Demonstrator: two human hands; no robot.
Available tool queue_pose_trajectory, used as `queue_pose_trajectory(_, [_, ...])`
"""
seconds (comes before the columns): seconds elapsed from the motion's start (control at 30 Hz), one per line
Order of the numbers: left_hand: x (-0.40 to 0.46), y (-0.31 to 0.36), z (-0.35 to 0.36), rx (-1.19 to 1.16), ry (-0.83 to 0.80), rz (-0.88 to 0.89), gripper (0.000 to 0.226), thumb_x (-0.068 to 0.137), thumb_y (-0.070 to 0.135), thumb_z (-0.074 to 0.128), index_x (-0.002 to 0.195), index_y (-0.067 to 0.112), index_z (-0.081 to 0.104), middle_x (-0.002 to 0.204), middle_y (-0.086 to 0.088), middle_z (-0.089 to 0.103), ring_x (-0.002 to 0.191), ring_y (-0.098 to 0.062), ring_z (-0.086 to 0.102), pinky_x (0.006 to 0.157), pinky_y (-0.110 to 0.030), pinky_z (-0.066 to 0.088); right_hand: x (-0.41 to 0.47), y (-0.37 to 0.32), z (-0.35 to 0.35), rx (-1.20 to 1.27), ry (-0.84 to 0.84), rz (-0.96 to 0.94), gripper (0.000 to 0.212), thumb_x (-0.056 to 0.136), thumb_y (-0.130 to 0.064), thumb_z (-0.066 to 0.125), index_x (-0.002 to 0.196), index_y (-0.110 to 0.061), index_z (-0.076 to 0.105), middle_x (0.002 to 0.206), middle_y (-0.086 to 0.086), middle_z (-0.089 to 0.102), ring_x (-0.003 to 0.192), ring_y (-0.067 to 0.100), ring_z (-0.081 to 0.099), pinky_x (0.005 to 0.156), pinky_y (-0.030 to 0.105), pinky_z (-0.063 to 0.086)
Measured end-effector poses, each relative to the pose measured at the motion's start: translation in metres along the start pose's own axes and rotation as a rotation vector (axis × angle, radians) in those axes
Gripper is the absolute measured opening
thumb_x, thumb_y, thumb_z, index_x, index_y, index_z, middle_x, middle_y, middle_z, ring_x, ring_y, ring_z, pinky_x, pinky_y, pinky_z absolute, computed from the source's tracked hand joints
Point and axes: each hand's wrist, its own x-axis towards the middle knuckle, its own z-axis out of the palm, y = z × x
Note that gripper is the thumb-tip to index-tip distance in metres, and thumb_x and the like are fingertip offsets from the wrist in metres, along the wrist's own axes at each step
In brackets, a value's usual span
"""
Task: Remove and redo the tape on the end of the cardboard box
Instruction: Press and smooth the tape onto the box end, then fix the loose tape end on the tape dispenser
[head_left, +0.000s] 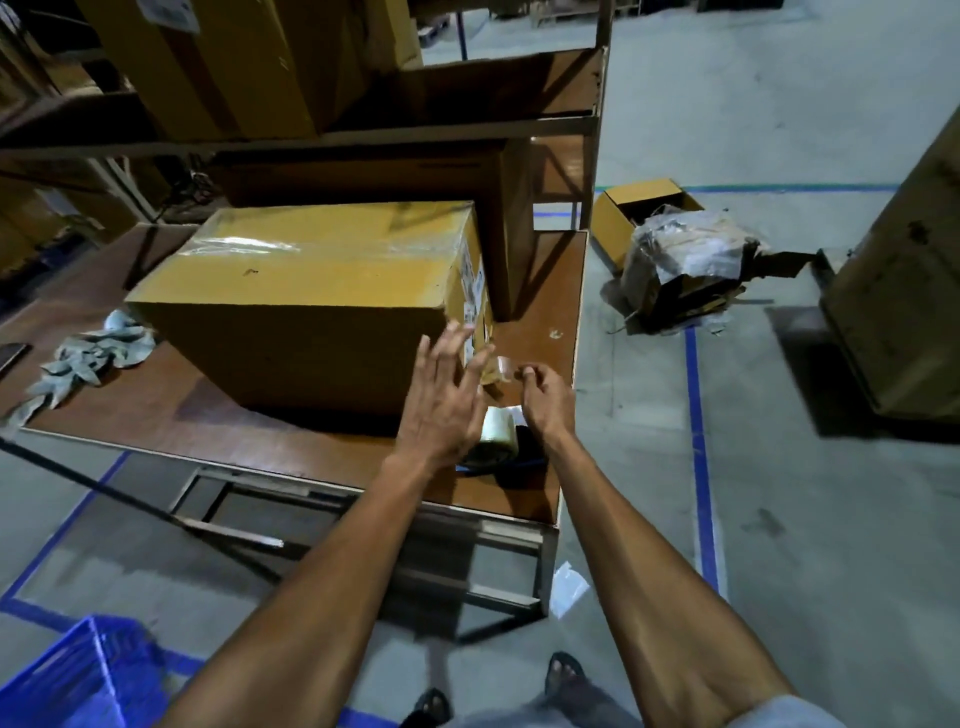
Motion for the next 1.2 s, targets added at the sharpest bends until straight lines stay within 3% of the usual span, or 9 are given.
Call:
queue_pose_trajectory(0.1, [-0.031,-0.003,0.014,-0.066,-0.130,0.038,0.063,0.103,0.025,0.059,0.161,0.015,0.037,0.169,-0.019,0.033,0.161,-0.033,0.029,0.135,-0.051,0.014,-0.012,0.020,-0.002,-0.058,0.111,0.081,0.029,0.106,-0.025,0.052,0.119,-0.016,0.076,0.120,0.010,0.077,0.114,0.033,0.068,0.094,0.032,0.049])
queue_pose_trajectory(0.23, [-0.057,-0.013,0.024,-0.182,-0.286,-0.099,0.063,0.108,0.040,0.053,0.163,0.012,0.036,0.164,-0.013,0.039,0.147,-0.030,0.047,0.122,-0.043,0.043,-0.035,0.040,-0.003,-0.124,0.168,0.193,0.027,0.102,-0.020,0.057,0.119,-0.010,0.076,0.121,0.017,0.075,0.118,0.037,0.066,0.099,0.033,0.050])
queue_pose_trajectory(0.33, [-0.062,-0.017,0.029,-0.248,-0.355,-0.130,0.071,0.108,0.047,0.053,0.166,0.013,0.029,0.165,-0.010,0.037,0.150,-0.028,0.042,0.117,-0.044,0.047,-0.046,0.053,0.001,-0.180,0.144,0.252,0.028,0.100,-0.014,0.057,0.120,-0.009,0.076,0.123,0.016,0.075,0.120,0.036,0.066,0.103,0.033,0.049])
queue_pose_trajectory(0.57, [-0.074,-0.022,0.038,-0.388,-0.388,-0.210,0.083,0.103,0.023,0.063,0.171,0.021,0.015,0.174,-0.009,0.022,0.158,-0.031,0.032,0.127,-0.049,0.037,-0.069,0.058,0.009,-0.210,0.149,0.237,0.029,0.100,-0.011,0.058,0.121,-0.011,0.079,0.125,0.011,0.077,0.123,0.031,0.067,0.107,0.029,0.047])
queue_pose_trajectory(0.83, [-0.076,-0.023,0.038,-0.497,-0.410,-0.211,0.088,0.102,0.015,0.067,0.172,0.022,0.015,0.177,-0.009,0.016,0.162,-0.029,0.024,0.130,-0.042,0.023,-0.075,0.065,0.014,-0.177,0.217,0.274,0.023,0.091,-0.038,0.078,0.095,-0.015,0.080,0.104,0.008,0.081,0.105,0.026,0.072,0.093,0.032,0.053])
queue_pose_trajectory(1.0, [-0.073,-0.026,0.043,-0.515,-0.416,-0.206,0.086,0.100,0.014,0.067,0.171,0.021,0.019,0.176,-0.009,0.020,0.160,-0.030,0.027,0.132,-0.047,0.026,-0.073,0.066,0.017,-0.203,0.236,0.291,0.028,0.089,-0.033,0.082,0.069,-0.025,0.063,0.096,0.007,0.079,0.098,0.026,0.072,0.091,0.037,0.059])
queue_pose_trajectory(1.2, [-0.072,-0.026,0.047,-0.515,-0.404,-0.221,0.082,0.099,0.013,0.065,0.169,0.023,0.023,0.172,-0.011,0.025,0.157,-0.031,0.033,0.128,-0.051,0.035,-0.068,0.070,0.010,-0.203,0.199,0.282,0.020,0.092,-0.029,0.080,0.074,-0.026,0.071,0.093,0.005,0.080,0.095,0.024,0.074,0.093,0.041,0.060])
